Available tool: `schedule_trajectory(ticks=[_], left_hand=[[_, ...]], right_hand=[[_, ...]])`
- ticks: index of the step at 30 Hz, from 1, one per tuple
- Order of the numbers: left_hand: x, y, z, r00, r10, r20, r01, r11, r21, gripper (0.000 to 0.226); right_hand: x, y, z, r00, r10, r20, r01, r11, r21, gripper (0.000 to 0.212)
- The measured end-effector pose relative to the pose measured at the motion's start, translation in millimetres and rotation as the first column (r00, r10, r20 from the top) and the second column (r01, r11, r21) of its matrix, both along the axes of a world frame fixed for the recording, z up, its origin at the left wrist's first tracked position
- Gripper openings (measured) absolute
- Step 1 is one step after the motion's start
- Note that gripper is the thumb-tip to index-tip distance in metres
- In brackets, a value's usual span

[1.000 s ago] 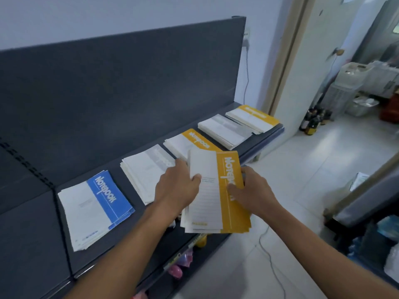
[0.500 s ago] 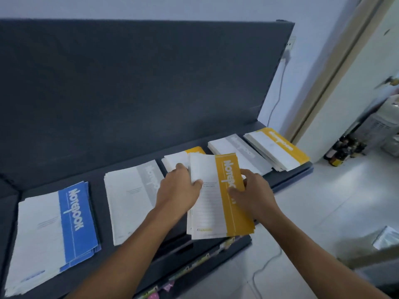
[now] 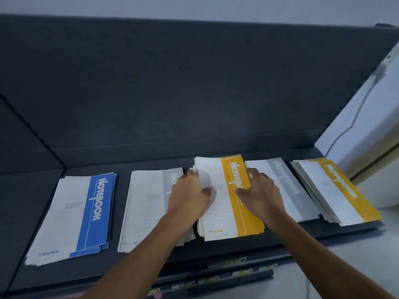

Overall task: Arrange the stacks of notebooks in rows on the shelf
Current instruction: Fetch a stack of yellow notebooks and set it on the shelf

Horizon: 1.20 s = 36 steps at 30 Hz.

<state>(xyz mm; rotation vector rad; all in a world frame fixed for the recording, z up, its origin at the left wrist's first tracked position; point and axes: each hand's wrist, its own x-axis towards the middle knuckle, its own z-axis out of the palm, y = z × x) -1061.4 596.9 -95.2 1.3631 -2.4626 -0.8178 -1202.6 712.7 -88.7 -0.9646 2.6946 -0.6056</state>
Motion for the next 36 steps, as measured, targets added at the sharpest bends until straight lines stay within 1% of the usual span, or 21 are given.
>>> schedule_trajectory(ticks=[2, 6, 9, 11, 13, 16, 19, 28, 31, 36], left_hand=[[-4, 4, -4, 1.000, 0.013, 0.019, -0.012, 1.000, -0.021, 0.037], [-10, 13, -8, 0.998, 0.053, 0.025, -0.051, 0.997, -0.053, 0.039], [-13, 20, -11, 0.995, 0.085, 0.053, -0.078, 0.990, -0.120, 0.039], [-12, 25, -13, 0.991, 0.096, 0.092, -0.079, 0.981, -0.180, 0.039], [-11, 28, -15, 0.988, 0.105, 0.116, -0.079, 0.975, -0.207, 0.036], [-8, 31, -16, 0.987, 0.110, 0.121, -0.084, 0.976, -0.202, 0.034], [-4, 33, -14, 0.987, 0.109, 0.118, -0.080, 0.971, -0.227, 0.031], [-2, 39, -5, 0.988, 0.140, 0.059, -0.120, 0.959, -0.255, 0.034], [6, 39, 0, 0.987, 0.157, 0.020, -0.148, 0.958, -0.247, 0.035], [43, 36, 10, 0.977, 0.211, -0.009, -0.208, 0.956, -0.206, 0.035]], right_hand=[[-6, -2, -4, 0.999, 0.043, -0.025, -0.043, 0.999, 0.007, 0.032], [-12, 0, -12, 0.985, 0.150, -0.083, -0.148, 0.988, 0.038, 0.044], [-14, 2, -19, 0.970, 0.225, -0.091, -0.220, 0.974, 0.056, 0.042], [-16, 3, -23, 0.965, 0.246, -0.091, -0.242, 0.969, 0.051, 0.038], [-17, 6, -24, 0.961, 0.263, -0.085, -0.261, 0.965, 0.032, 0.036], [-19, 10, -24, 0.955, 0.284, -0.088, -0.284, 0.959, 0.016, 0.033], [-20, 15, -20, 0.949, 0.288, -0.129, -0.289, 0.957, 0.006, 0.028], [-23, 24, -5, 0.914, 0.357, -0.194, -0.370, 0.928, -0.032, 0.035], [-14, 23, -5, 0.886, 0.405, -0.224, -0.424, 0.905, -0.041, 0.036], [14, 2, -1, 0.836, 0.501, -0.224, -0.524, 0.850, -0.056, 0.037]])
